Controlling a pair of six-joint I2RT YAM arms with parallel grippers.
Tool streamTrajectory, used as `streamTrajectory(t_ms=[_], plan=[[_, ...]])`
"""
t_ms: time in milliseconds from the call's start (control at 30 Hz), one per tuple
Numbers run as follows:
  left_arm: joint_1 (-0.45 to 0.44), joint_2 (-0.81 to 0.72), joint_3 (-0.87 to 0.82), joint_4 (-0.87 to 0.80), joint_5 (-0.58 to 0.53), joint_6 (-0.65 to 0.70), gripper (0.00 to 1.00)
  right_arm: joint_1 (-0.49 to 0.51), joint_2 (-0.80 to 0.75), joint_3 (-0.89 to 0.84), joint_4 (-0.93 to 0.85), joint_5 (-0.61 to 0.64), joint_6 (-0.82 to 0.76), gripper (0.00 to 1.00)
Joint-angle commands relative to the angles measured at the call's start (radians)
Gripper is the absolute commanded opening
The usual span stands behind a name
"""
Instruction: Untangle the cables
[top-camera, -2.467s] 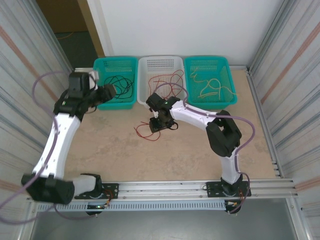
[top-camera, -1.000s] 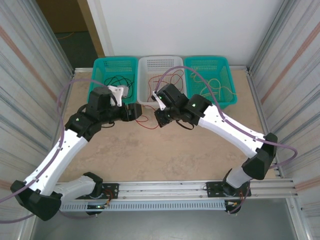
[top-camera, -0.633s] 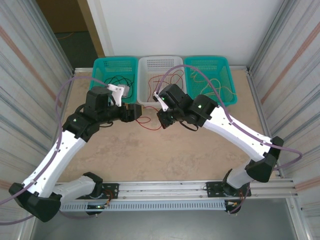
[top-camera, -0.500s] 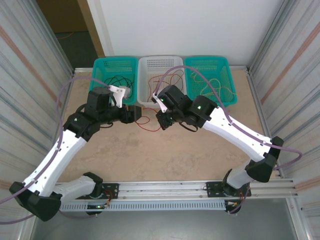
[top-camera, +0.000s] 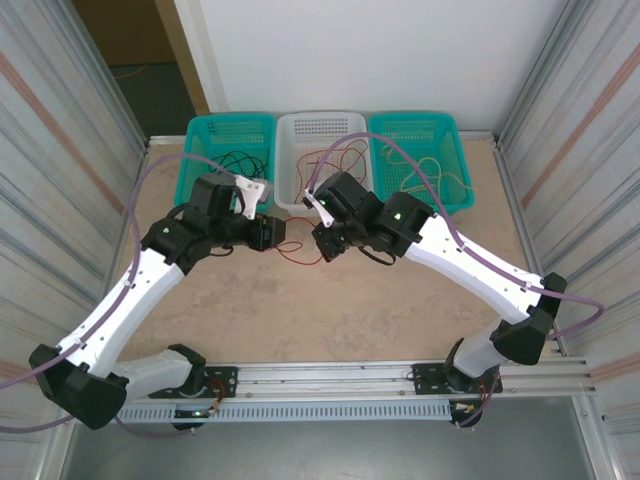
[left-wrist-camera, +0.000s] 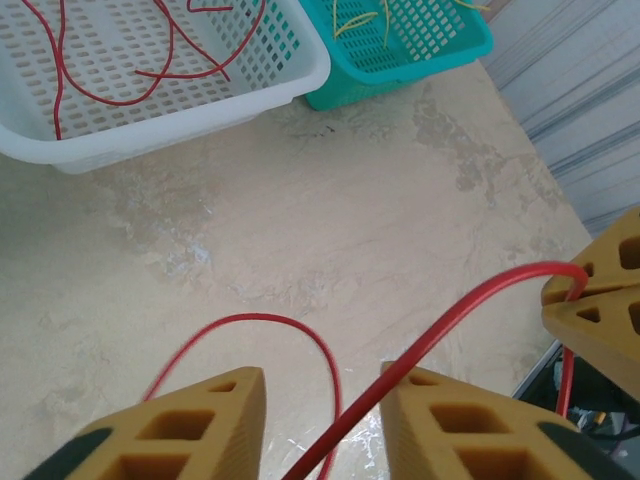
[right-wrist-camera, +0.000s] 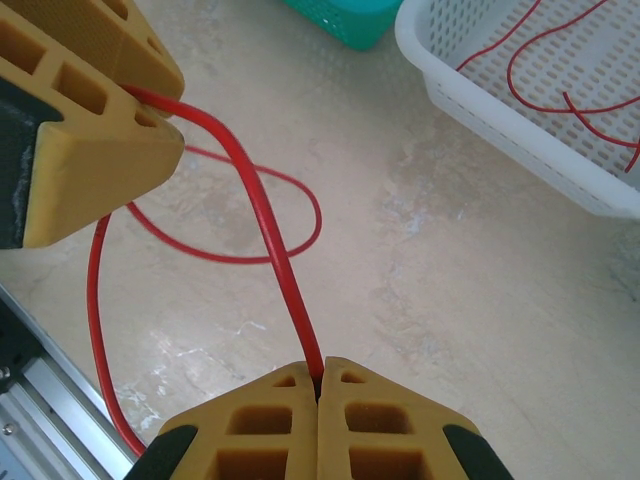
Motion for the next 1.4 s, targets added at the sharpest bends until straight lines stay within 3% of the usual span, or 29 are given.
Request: streamTrajectory(t_ms=[0, 200, 267, 367, 500, 600, 833, 1100, 1233, 1367], plan=[[-0.007, -0.007, 0.001, -0.006, 0.019, 0.012, 0.26, 0.006, -0.021, 0.019, -0.011, 0.021, -0.028, 0.00], [-0.009, -0.047, 0.008, 0.016, -0.001, -0.012, 0.00, 0.004, -0.037, -0.001, 0.009, 0.091, -0.009, 0.04], [-0.009, -0.059, 0.005, 0.031, -0.008, -0.036, 0.00, 0.003, -0.044, -0.009, 0.019, 0.127, 0.012, 0.15], [-0.010, -0.077, -0.001, 0.061, -0.018, -0.079, 0.00, -0.008, -0.052, -0.028, 0.034, 0.185, 0.111, 0.47], [-0.027, -0.104, -0.017, 0.106, -0.052, -0.130, 0.00, -0.013, -0.090, -0.104, 0.105, 0.141, 0.271, 0.56], [-0.045, -0.118, -0.026, 0.133, -0.070, -0.140, 0.00, -0.018, -0.117, -0.167, 0.168, 0.095, 0.373, 0.57], [-0.052, -0.118, -0.026, 0.137, -0.073, -0.143, 0.00, -0.059, -0.119, -0.200, 0.184, 0.050, 0.427, 0.46], [-0.052, -0.130, -0.034, 0.146, -0.085, -0.152, 0.00, -0.072, -0.115, -0.206, 0.189, 0.032, 0.391, 0.19], [-0.052, -0.127, -0.013, 0.127, -0.114, -0.129, 0.00, -0.059, -0.111, -0.212, 0.173, 0.063, 0.317, 0.03], [-0.052, -0.108, 0.045, 0.035, -0.191, -0.070, 0.00, -0.001, -0.108, -0.205, 0.121, 0.160, 0.172, 0.00]])
